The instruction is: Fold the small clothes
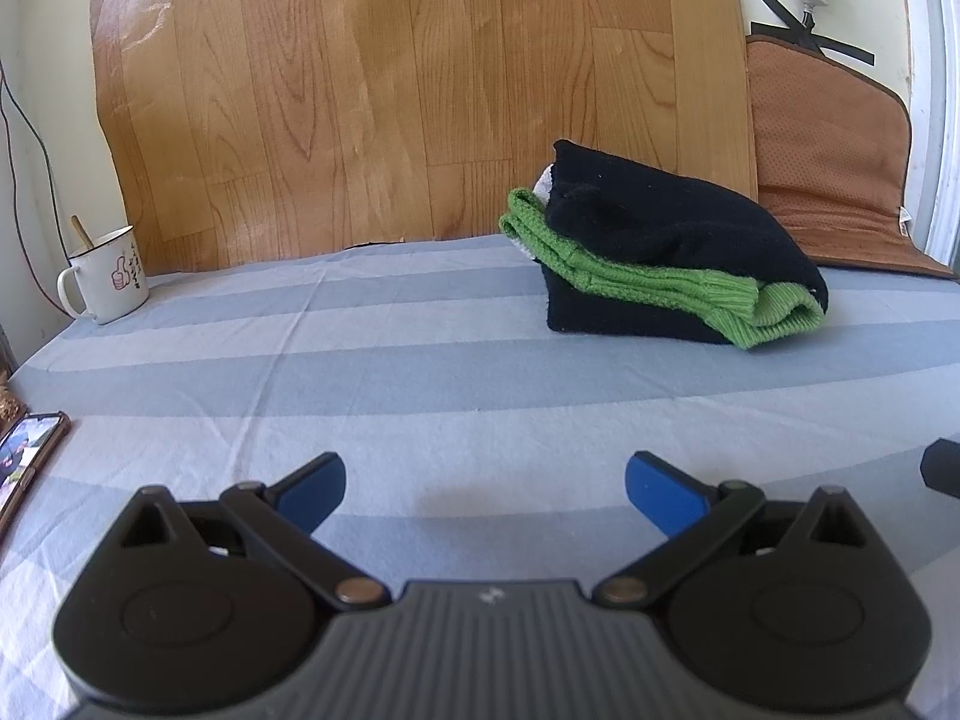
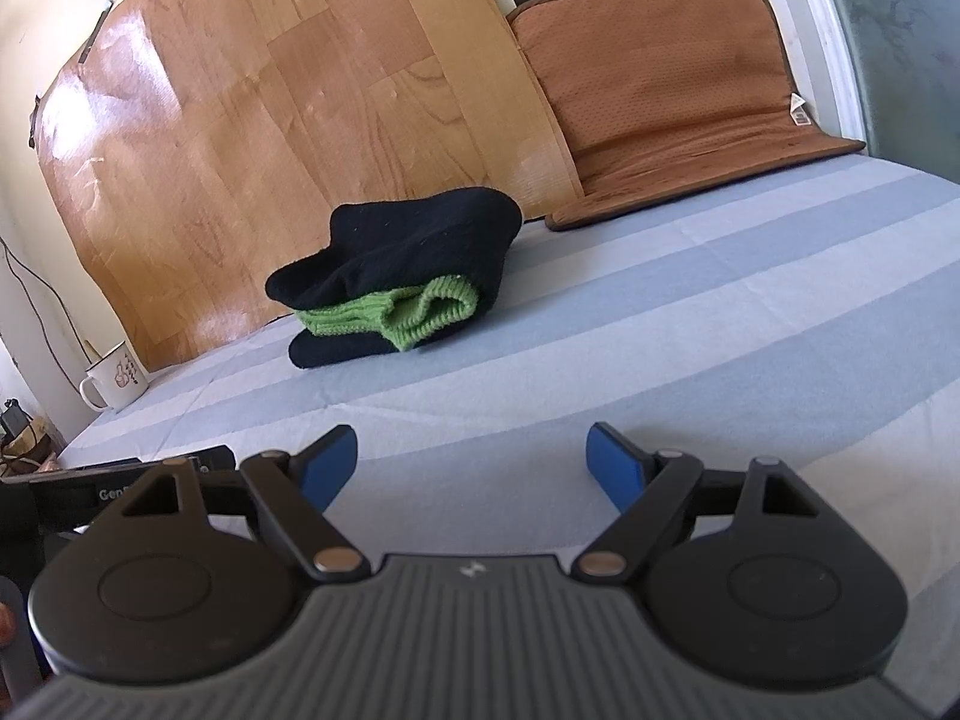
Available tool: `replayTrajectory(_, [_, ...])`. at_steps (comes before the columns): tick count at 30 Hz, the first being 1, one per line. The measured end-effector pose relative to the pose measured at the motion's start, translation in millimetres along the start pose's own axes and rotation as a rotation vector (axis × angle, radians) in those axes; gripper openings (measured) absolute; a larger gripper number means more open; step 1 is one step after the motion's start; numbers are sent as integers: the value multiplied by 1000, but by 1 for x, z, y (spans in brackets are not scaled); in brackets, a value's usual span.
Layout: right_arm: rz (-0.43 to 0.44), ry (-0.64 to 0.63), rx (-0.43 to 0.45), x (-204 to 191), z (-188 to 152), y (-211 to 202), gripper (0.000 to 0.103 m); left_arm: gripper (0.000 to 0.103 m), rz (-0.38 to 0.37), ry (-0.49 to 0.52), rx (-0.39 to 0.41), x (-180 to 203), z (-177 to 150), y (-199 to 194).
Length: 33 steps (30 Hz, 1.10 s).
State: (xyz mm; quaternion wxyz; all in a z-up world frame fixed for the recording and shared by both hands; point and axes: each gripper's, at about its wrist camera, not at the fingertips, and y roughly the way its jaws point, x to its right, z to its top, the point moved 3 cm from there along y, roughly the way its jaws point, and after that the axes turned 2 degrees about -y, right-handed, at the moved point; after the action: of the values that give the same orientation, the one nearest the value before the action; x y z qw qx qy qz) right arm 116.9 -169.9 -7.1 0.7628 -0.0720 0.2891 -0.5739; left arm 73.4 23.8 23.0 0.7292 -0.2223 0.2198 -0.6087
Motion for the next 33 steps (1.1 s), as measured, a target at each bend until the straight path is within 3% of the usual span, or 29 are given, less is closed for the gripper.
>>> replayTrajectory(21, [-1, 7, 4, 2, 0, 0, 86, 103, 16, 2, 4, -1, 0, -2])
replayTrajectory(33, [1, 7, 5, 3, 1, 0, 86, 103, 17, -48, 94, -9, 2, -12])
